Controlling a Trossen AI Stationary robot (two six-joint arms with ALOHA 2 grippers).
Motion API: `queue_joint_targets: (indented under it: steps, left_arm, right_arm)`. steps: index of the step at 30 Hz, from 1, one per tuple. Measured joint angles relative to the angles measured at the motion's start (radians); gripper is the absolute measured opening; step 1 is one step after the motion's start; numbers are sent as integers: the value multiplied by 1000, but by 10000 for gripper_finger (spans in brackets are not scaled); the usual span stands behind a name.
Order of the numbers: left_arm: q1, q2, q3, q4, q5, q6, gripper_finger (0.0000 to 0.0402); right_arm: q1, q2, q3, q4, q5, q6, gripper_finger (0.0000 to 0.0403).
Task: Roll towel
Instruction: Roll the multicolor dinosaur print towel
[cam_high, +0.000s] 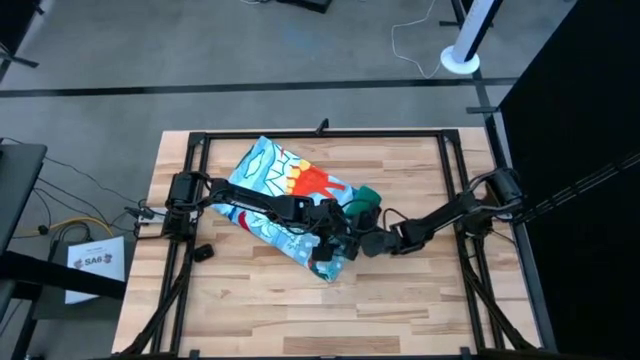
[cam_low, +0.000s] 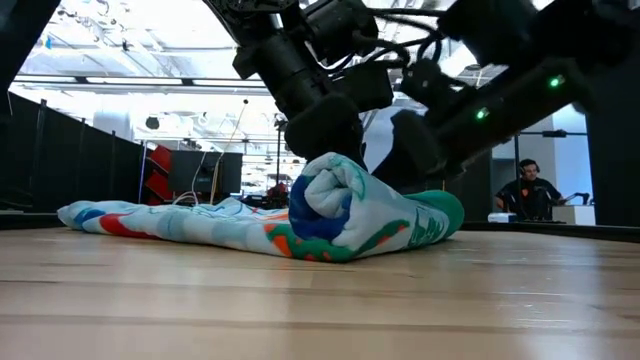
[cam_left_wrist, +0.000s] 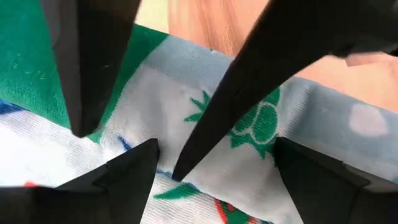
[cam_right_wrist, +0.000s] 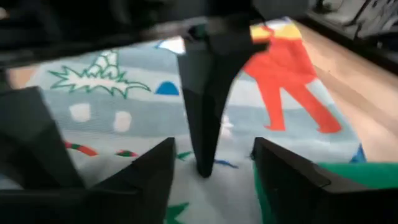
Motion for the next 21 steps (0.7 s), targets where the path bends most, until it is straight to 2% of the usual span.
queue_joint_targets:
  steps: [3,6,12,21]
  left_arm:
    - [0,0,0,3,0,2,306]
    - [0,0,-1,6,0,2,306]
    - [0,0,-4,-13,0,6,306]
    - [0,-40,-2,-37,-16,5,306]
  right_arm:
    - [-27,10,0,-1,-37,28,247]
    - [-48,18,0,16,-49,27,264]
    - [-98,50,2,29,-162,30,261]
    - [-110,52,8,-28,-180,35,260]
